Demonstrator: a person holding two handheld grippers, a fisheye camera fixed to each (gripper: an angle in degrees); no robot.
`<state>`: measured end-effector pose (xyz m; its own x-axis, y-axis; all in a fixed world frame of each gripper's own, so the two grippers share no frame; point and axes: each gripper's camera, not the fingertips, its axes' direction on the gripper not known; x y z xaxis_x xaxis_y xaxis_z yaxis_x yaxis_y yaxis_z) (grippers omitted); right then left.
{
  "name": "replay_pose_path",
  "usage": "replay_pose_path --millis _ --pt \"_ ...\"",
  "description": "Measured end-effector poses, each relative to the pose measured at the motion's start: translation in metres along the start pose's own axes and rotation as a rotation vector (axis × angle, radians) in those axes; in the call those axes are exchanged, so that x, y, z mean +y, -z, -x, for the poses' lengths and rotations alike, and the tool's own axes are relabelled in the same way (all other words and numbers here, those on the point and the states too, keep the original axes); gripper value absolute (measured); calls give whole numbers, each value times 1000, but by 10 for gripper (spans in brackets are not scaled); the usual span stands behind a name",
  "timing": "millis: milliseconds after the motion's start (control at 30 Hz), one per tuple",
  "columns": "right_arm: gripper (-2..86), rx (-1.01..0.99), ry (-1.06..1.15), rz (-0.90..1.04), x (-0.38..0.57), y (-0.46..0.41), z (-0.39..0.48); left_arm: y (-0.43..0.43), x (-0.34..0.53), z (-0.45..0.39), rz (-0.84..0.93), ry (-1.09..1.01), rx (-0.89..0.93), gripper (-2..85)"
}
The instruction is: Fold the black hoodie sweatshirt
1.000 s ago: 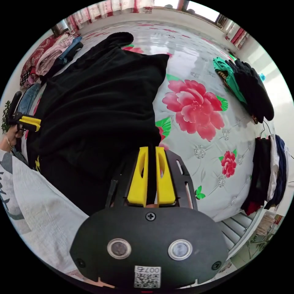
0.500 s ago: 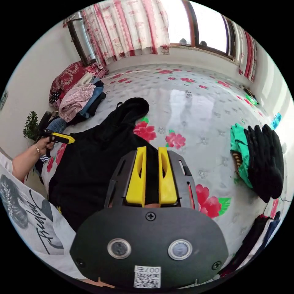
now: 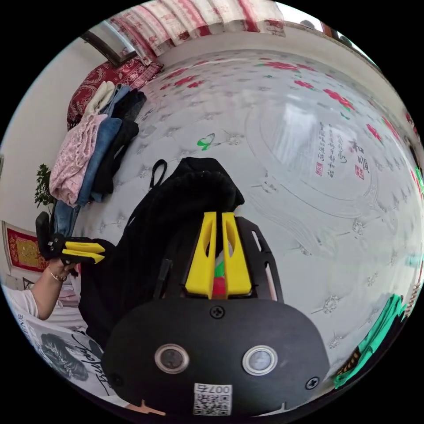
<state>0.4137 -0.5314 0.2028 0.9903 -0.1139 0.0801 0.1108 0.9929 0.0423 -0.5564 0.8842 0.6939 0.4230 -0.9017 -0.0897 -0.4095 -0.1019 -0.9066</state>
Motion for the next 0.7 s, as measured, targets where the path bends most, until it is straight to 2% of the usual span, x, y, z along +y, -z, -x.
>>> replay_pose_path --millis 100,167,267,333,500,700 --pt "13 -125 155 -139 -17 34 36 7 3 9 -33 1 14 63" --pt "18 -170 238 -135 -29 42 55 12 1 17 -56 13 28 63" --pt "34 -121 300 -71 -42 42 64 21 -3 28 -95 40 55 64" --pt "43 -106 262 -71 -43 43 50 26 -6 32 -110 38 86 66" --pt "60 -244 -26 -88 -26 35 -21 28 -29 27 -120 -35 116 74" --pt "43 -212 -90 -32 -20 22 -26 -5 -80 22 -34 -65 197 108"
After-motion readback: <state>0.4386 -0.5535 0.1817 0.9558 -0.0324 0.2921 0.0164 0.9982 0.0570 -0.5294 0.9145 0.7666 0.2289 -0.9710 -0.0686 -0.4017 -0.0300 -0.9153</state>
